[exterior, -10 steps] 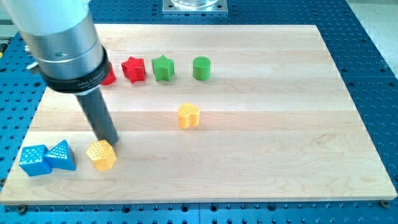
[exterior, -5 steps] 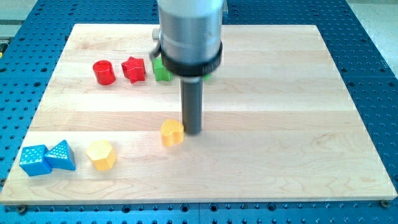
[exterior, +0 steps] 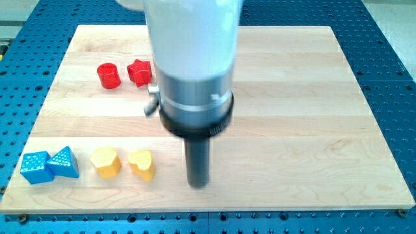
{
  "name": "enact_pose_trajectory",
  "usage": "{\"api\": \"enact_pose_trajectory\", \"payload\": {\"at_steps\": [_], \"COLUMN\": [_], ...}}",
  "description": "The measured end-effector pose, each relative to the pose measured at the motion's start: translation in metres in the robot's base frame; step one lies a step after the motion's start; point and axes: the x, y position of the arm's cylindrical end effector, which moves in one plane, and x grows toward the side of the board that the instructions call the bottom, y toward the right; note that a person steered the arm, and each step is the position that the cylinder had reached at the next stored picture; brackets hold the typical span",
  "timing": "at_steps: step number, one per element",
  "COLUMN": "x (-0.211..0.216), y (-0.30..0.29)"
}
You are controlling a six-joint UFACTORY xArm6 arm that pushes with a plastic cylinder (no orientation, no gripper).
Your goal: Move the yellow blocks to the right of the blue blocks
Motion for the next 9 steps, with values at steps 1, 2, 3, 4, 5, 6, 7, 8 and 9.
{"api": "enact_pose_trajectory", "payload": {"at_steps": [1, 2, 3, 4, 5, 6, 7, 8, 9], "x": [0.001, -0.016, -0.019, -0.019, -0.020, -0.011, 0.009, 0.009, 0.009], "y": [-0.021, -0.038, -0.049, -0.059, -0.080, -0.085, -0.063, -0.003, -0.004]}}
